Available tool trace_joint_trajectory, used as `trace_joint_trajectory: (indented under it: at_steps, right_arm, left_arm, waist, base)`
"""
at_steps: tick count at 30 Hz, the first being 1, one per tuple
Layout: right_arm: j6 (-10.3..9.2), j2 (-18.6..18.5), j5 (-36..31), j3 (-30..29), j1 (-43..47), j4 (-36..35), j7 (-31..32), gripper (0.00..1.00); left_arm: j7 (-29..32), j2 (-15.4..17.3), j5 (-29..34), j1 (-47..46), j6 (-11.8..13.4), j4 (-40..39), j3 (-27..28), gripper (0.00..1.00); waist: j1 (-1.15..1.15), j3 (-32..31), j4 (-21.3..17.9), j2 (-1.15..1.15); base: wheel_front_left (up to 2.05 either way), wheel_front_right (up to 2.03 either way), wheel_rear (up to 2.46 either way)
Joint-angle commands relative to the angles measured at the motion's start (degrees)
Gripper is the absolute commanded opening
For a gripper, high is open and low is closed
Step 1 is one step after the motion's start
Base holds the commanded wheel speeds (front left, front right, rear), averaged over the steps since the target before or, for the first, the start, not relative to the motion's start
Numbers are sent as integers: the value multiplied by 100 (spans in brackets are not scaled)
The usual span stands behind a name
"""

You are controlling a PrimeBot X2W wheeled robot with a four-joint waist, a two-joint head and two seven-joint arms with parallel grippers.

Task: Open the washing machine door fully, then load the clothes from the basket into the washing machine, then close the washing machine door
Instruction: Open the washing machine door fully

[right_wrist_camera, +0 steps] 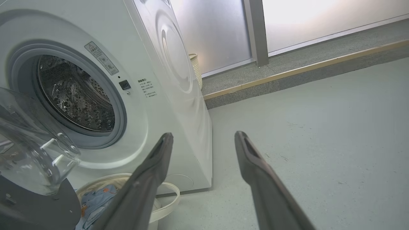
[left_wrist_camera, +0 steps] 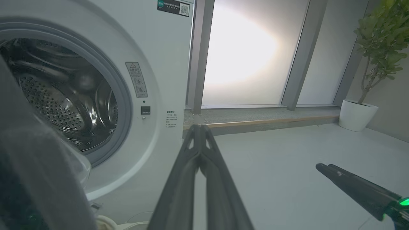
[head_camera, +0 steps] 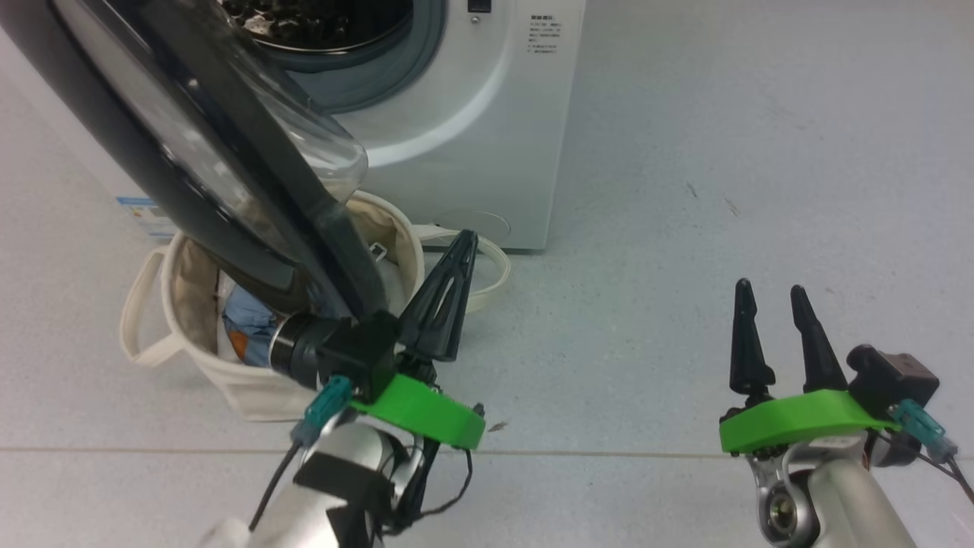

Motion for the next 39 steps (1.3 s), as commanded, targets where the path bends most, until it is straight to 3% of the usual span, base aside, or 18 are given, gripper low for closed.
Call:
trace_joint_trajectory:
  at_steps: [1, 10, 20, 31, 39]
  right_arm:
    - [1, 11, 27, 134, -223, -181, -70, 100]
    - [1, 12, 3, 167, -250, -215, -70, 100]
    - [1, 12, -43, 226, -201, -260, -70, 100]
    - [1, 12, -135, 274, -129, -263, -70, 100]
    - [1, 12, -298, 176, -132, -165, -70, 100]
  left_arm:
    - [-26, 61, -70, -344, 82, 26, 138, 0]
    - [-26, 61, -215, -724, 510, 946, 409, 0]
    - [-26, 61, -181, -440, 518, 919, 770, 0]
    - [-26, 61, -425, 95, 402, 653, 1023, 0]
    - [-26, 61, -524, 282, 529, 277, 915, 0]
  waist:
    - [0, 69, -55, 0]
    - [0, 221, -94, 0]
    - [0, 179, 304, 0]
    - [0, 187, 1211, 0]
    - [0, 244, 2105, 0]
  base:
    - [0, 0, 0]
    - [0, 0, 0]
    - [0, 0, 0]
    - [0, 0, 0]
    - [0, 0, 0]
